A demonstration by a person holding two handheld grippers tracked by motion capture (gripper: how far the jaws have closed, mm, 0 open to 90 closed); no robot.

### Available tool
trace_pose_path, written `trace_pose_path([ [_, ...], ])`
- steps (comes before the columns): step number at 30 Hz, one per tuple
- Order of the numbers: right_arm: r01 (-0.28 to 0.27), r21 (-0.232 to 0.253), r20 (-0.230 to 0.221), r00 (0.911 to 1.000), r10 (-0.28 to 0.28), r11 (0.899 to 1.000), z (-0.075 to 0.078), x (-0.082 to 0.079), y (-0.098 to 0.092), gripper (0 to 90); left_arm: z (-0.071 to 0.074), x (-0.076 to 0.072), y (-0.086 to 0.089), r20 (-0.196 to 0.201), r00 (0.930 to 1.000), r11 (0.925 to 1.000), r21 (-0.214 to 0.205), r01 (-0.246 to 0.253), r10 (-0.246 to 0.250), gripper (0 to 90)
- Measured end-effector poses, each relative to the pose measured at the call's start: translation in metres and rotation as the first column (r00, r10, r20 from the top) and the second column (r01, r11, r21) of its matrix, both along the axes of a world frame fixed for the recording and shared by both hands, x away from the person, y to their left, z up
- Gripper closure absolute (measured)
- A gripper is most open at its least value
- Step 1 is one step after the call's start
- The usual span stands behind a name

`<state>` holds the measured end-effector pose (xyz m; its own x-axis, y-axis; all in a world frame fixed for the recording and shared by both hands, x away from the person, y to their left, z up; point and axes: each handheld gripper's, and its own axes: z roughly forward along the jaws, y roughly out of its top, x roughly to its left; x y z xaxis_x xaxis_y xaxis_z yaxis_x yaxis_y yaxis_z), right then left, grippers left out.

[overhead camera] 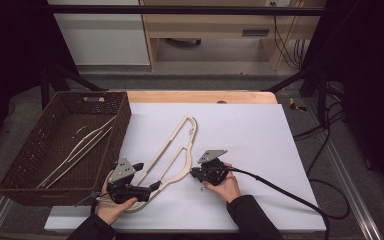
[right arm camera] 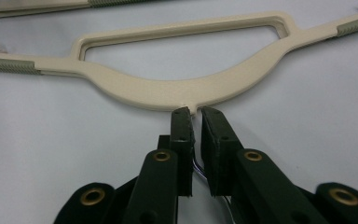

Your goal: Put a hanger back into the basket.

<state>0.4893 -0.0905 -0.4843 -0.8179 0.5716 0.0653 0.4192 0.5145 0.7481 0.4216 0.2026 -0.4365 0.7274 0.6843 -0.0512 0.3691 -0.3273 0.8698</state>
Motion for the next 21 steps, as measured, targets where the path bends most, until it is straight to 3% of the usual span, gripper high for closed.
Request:
trace_pose_path([
  [2, -0.013, 0.008, -0.006, 0.9999, 0.013, 1.000, 0.000, 0.001, 0.000, 88.0, 0.000, 0.000, 0.000, -0.002, 1.0000, 1.0000, -0.001, 0.002, -0.002, 12.9],
  [11, -0.034, 0.024, -0.008, 0.9994, 0.035, 0.999, 0.008, 0.002, -0.004, 88.7, 0.000, 0.005, -0.009, -0.015, 0.9997, 0.9998, -0.007, 0.020, -0.020, 14.1],
  [17, -0.021, 0.041, -0.024, 0.9995, 0.022, 0.999, 0.010, 0.003, -0.005, 88.8, 0.003, 0.015, -0.023, -0.017, 0.9994, 0.9990, 0.032, 0.032, -0.032, 15.6],
  [21, -0.017, 0.047, -0.024, 0.9996, 0.018, 0.999, 0.014, 0.002, -0.005, 88.9, 0.001, 0.023, -0.035, -0.040, 0.9978, 0.9977, 0.042, 0.054, -0.052, 16.8],
])
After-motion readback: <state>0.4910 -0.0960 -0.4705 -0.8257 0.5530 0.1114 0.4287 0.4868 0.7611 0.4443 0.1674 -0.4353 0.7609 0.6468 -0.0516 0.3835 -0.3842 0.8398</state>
